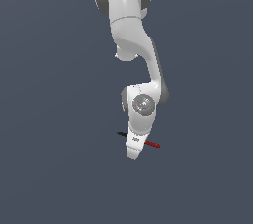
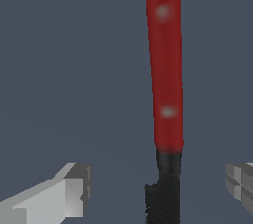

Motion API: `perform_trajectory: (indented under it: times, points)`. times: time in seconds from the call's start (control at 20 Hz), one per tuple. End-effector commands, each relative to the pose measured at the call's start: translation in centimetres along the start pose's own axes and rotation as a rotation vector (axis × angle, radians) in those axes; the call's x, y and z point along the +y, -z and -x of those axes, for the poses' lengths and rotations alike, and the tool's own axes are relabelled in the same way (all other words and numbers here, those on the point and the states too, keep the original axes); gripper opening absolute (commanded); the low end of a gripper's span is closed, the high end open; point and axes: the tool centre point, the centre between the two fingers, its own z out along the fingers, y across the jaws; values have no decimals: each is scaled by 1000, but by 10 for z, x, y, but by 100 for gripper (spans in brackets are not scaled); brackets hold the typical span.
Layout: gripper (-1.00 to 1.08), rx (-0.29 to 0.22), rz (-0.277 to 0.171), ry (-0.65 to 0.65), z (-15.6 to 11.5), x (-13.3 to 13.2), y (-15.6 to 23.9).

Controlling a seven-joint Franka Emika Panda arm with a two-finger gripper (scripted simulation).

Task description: Pick up the object and move it to a goal position.

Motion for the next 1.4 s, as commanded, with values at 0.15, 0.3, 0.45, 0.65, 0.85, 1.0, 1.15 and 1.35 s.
perform_trajectory:
  times: [0.15,0.3,0.45,0.65,0.85,1.0,1.15,1.35]
  points:
    - [-100,0,-1,0,0,0,-2]
    - [-100,0,-1,0,0,0,-2]
    - [-100,0,-1,0,0,0,-2]
    - [-100,1,1,1,-2,0,2]
    - [-100,1,1,1,-5,-4,13]
    - [-100,0,1,1,-9,-8,26]
    - [-100,0,1,1,-15,-14,44]
    - [-100,-1,1,2,-25,-24,78]
